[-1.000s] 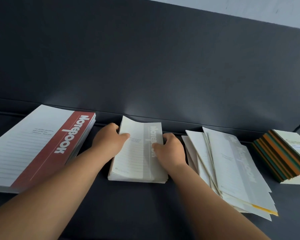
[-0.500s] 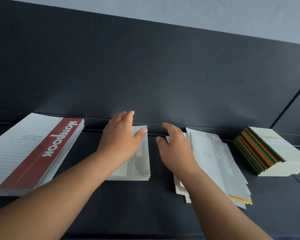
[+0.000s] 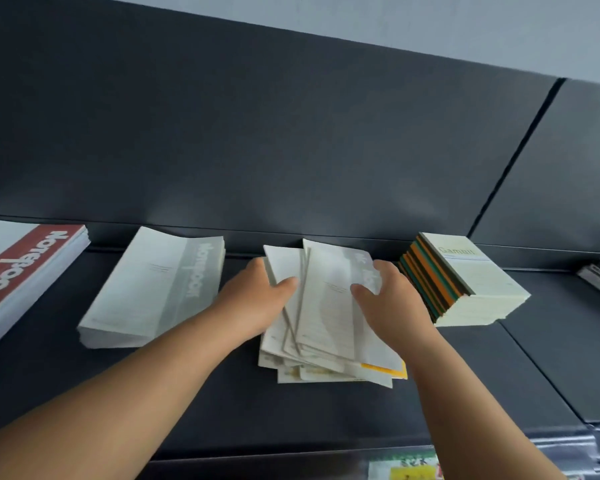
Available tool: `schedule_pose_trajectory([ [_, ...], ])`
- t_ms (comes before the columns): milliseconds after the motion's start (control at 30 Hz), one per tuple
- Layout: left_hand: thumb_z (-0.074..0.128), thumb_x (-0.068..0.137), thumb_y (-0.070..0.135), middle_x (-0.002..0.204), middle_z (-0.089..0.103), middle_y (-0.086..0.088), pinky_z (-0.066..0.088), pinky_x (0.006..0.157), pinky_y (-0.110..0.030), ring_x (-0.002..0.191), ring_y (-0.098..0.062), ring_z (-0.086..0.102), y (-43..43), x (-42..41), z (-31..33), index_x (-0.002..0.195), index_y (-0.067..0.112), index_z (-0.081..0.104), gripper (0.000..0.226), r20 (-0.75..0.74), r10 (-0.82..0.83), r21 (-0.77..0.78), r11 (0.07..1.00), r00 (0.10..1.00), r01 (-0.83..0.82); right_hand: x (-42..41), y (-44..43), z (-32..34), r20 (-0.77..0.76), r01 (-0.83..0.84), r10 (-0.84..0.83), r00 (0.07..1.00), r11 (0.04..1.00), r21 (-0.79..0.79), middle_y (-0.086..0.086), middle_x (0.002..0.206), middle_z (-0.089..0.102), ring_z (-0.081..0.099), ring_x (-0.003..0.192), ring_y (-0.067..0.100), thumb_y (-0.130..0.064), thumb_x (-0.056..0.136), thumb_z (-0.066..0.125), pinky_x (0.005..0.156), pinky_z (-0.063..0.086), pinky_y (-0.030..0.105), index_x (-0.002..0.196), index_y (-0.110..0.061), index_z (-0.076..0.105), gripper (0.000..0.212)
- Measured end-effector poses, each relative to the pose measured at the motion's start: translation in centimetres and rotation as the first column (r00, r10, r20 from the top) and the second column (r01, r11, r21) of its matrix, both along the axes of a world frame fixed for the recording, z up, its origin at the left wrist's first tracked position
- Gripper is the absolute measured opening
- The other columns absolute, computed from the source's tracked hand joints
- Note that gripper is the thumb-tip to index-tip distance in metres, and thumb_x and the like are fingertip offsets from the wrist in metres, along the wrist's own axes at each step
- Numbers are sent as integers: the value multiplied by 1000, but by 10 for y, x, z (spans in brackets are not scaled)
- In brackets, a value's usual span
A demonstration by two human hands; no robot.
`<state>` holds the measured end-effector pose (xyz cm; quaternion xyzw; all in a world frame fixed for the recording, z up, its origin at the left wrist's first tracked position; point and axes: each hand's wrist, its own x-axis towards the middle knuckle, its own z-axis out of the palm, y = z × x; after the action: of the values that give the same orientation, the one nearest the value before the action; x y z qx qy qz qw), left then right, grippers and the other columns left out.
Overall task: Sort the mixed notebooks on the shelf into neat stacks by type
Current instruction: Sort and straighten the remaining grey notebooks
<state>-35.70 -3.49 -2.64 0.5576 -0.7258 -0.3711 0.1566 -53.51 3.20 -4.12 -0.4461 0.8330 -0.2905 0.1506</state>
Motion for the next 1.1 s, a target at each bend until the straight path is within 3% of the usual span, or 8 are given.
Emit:
schedule_pose_trajectory([
  [167, 40, 91, 62, 146, 42, -3, 43, 87, -33, 118, -23, 51, 9, -21, -16, 153, 17, 1, 86, 148, 25, 62, 997, 989, -35, -22, 8, -23, -6, 44, -44, 999, 969, 245, 6, 144, 47, 41, 133, 35, -63, 86, 49, 109, 35, 49, 149, -22, 26, 78],
  [333, 39, 87, 68, 151, 36, -5, 34, 109, -47, 136, -31, 36, 15, -33, -26, 153, 21, -4, 91, 247, 72, 75, 993, 966, -94, -23, 7, -27, 39, -21, 12, 999, 969, 246, 6, 153, 37, 26, 143, 34, -65, 87, 49, 116, 25, 48, 152, -21, 20, 84],
  [533, 55, 89, 43, 136, 49, 1, 48, 88, -38, 113, -22, 53, 10, -35, -28, 147, 24, 14, 74, -32, 142, 170, 976, 989, -135, -19, 4, -27, 95, -84, 68, 993, 981, 172, 5, 147, 42, 34, 136, 30, -56, 87, 58, 110, 30, 41, 151, -23, 22, 80],
  [633, 57, 92, 21, 131, 49, 3, 44, 74, -29, 104, -15, 53, 9, -35, -21, 145, 24, 18, 65, -223, 186, 213, 967, 957, -138, -19, 4, -27, 151, -99, 77, 986, 984, 145, 2, 147, 42, 37, 135, 29, -52, 86, 62, 108, 35, 42, 152, -25, 19, 83],
  [733, 54, 91, 7, 117, 53, 6, 38, 58, -21, 86, -4, 51, 10, -32, -20, 141, 24, 23, 61, -305, 207, 200, 968, 929, -150, -18, 5, -28, 184, -96, 75, 980, 989, 108, -2, 147, 43, 40, 134, 28, -50, 83, 68, 108, 39, 45, 153, -27, 17, 89],
  [900, 54, 87, 1, 118, 54, 10, 40, 58, -19, 88, 1, 51, 17, -29, -23, 139, 31, 24, 67, -391, 185, 128, 981, 902, -146, -13, 8, -32, 252, -41, 40, 967, 999, -3, -6, 138, 51, 51, 121, 22, -38, 81, 74, 102, 46, 44, 149, -30, 26, 84],
  [1000, 60, 85, 3, 123, 49, 11, 44, 67, -23, 99, -9, 54, 13, -26, -21, 150, 30, 9, 87, -455, 261, 213, 960, 851, -181, -15, 10, -27, 445, 68, -22, 895, 994, -88, -11, 114, 58, 59, 99, 14, -22, 84, 74, 91, 52, 41, 147, -30, 30, 77],
  [1100, 62, 87, 12, 109, 51, 0, 42, 66, -29, 89, -15, 52, 11, -22, -15, 127, 12, 36, 49, -383, 362, 369, 903, 850, -219, -14, 8, -20, 556, 136, -101, 825, 990, -23, -13, 99, 50, 57, 90, 15, -20, 83, 75, 77, 51, 37, 149, -23, 26, 82],
])
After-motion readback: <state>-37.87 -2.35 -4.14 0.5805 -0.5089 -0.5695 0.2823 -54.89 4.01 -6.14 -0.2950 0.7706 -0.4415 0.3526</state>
